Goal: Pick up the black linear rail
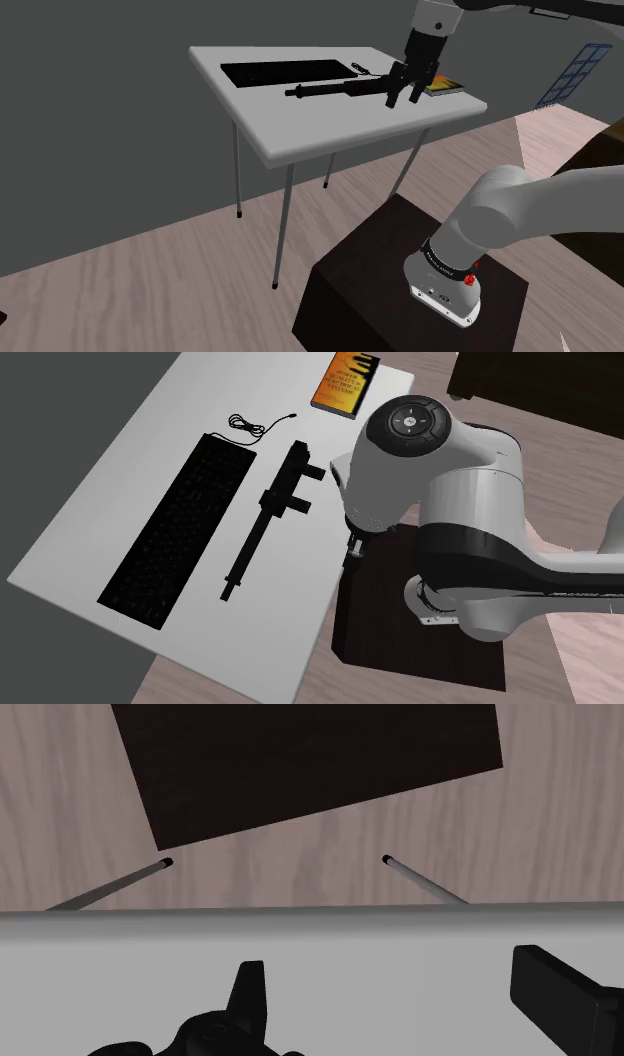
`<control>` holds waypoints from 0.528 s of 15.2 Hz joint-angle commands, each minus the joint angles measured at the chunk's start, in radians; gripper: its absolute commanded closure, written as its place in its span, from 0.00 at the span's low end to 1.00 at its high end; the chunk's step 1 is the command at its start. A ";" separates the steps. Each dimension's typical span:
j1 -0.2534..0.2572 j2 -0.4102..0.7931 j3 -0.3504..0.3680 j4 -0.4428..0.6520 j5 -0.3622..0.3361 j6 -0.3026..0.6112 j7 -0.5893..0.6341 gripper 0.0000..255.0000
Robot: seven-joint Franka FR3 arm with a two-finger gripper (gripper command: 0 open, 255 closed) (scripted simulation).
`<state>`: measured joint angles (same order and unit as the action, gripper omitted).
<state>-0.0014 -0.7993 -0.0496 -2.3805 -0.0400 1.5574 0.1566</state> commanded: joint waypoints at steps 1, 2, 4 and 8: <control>0.000 0.000 0.000 0.000 0.000 0.000 0.000 0.00; -0.002 0.039 -0.008 0.024 -0.005 0.016 -0.006 0.00; -0.006 0.117 -0.025 0.076 -0.012 0.045 -0.020 0.00; -0.012 0.270 -0.056 0.193 -0.020 0.087 -0.046 0.00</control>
<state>-0.0119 -0.5627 -0.0978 -2.2096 -0.0576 1.6303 0.1174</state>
